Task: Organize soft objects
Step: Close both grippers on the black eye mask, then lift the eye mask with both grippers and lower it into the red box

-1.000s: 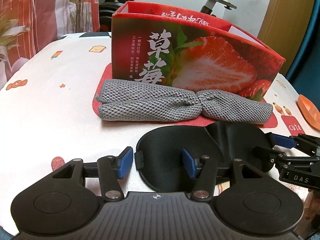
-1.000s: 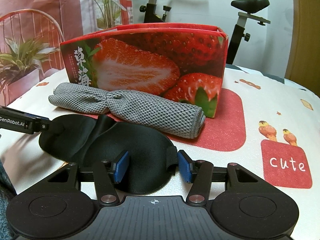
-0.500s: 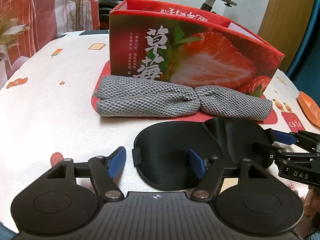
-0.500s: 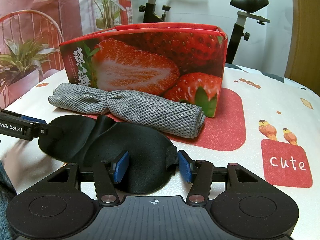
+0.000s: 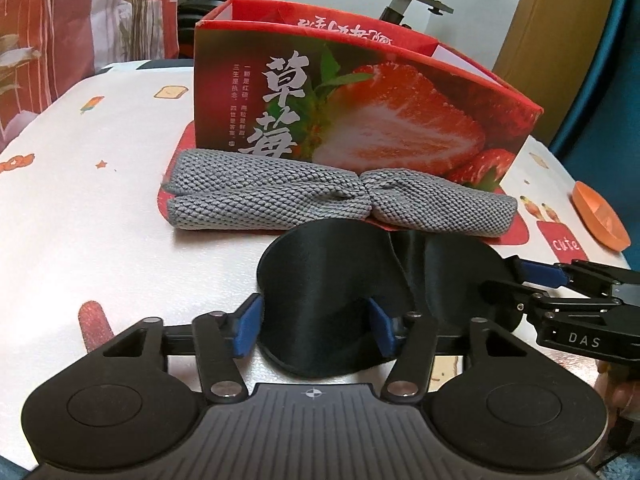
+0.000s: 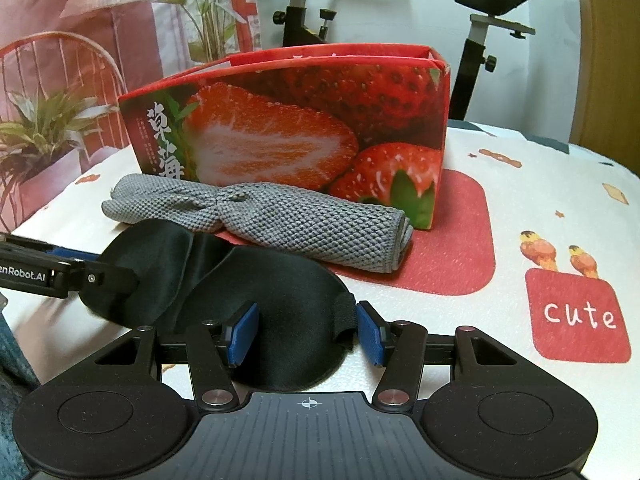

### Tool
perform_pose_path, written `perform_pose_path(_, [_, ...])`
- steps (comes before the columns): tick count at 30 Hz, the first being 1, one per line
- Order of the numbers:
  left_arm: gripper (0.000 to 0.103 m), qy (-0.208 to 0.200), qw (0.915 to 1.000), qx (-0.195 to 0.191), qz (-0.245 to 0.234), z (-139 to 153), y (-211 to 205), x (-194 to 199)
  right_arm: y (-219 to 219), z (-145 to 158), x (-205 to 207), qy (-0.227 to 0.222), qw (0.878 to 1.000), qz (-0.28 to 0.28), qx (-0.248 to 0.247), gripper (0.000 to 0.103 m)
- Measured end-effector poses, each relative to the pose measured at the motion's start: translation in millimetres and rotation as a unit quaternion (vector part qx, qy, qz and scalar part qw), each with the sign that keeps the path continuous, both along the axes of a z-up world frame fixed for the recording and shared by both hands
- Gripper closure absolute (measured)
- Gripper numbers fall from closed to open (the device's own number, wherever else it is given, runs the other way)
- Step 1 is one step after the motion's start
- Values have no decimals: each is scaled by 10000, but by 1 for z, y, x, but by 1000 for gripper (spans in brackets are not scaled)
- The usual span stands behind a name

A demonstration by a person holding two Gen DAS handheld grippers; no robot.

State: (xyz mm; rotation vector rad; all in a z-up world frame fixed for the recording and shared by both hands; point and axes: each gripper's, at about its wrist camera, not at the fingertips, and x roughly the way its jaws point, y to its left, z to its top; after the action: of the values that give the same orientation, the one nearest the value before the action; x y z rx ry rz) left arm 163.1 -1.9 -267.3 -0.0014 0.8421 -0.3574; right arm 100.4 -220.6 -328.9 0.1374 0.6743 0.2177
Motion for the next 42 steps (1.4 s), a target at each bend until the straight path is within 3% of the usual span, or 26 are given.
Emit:
perform_pose_path(3, [60,18,10000,-81,-44,0,1,0,-3,2,-1,25,9998,-3,199,53])
perform_pose_path(8, [71,-50,9998,-135,-148,3,1,-5,-4,10,-7,-109,9986,93,503,54])
perform_pose_path(11, [82,-113,9995,-212,-193,6,2,-7,-4,14,-9,-157,9980,179,582,62])
perform_pose_path(20, [85,-285,9988,-392,-109,16,9,-12,-8,28,-17,-505,9955,187,774,92])
perform_pose_path(26, [85,-688,9966,-439,-150,36,9,-17,-8,51,-19,-930,9930,260,681,93])
perform_pose_path(33, [85,-1437,9875,-632,-158,85,11,-18,-16,106,-11,-1776,9824,392,431,93])
perform_pose_path(39, [85,-2030,9768,-637,-244,128,-3,13,-21,151,24,-2302,9723,397,51,93])
perform_pose_path(42, [85,-2097,9756,-599,-238,141,-13,39,-22,164,49,-2366,9709,375,-33,93])
